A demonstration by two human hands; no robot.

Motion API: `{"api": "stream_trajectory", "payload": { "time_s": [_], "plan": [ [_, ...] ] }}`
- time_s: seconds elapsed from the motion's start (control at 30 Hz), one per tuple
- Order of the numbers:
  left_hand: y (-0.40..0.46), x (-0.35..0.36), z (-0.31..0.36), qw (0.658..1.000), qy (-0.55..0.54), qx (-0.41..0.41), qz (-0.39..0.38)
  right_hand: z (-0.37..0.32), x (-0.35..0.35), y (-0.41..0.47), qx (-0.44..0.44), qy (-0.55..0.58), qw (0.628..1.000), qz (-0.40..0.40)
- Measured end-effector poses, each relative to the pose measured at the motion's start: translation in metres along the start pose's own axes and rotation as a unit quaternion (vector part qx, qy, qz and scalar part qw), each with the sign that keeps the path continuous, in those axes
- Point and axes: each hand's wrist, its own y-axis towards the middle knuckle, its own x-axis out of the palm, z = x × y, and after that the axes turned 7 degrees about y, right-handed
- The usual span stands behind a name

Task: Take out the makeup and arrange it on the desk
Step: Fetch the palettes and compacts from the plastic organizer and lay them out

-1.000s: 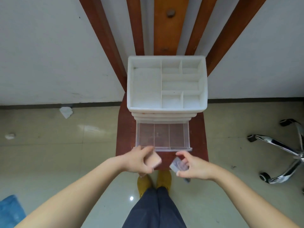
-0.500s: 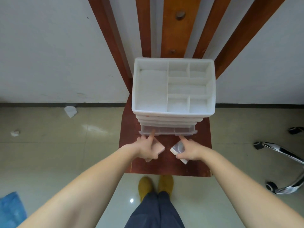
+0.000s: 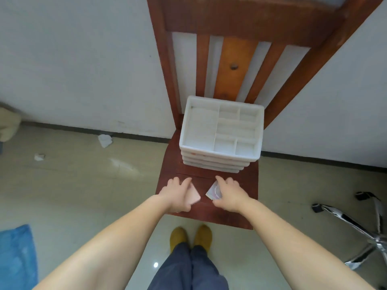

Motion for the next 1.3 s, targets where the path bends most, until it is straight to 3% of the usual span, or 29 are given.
{"api": "stream_trajectory", "payload": {
  "time_s": [0.27, 0.5, 0.7, 0.9, 1.3],
  "plan": [
    [-0.137, 0.003, -0.026, 0.982, -0.093, -0.089, 0.136, -0.093, -0.02, -0.079, -0.203, -0.178, 0.962, 0.052],
    [-0.255, 0.08, -0.046, 0.914, -0.205, -0.266, 0.228, -0.182, 0.018, -0.129, -0.382, -0.346, 0.856, 0.046],
    [-0.387, 0.193, -0.033, 0.808, -0.297, -0.423, 0.284, -0.245, 0.124, -0.214, -0.532, -0.471, 0.703, -0.013],
    [-0.523, 0.351, 0.034, 0.666, -0.395, -0.563, 0.289, -0.267, 0.281, -0.344, -0.652, -0.551, 0.51, -0.105],
    [-0.756, 0.643, 0.241, 0.431, -0.466, -0.741, 0.221, -0.185, 0.605, -0.637, -0.76, -0.567, 0.219, -0.23]
  ]
}}
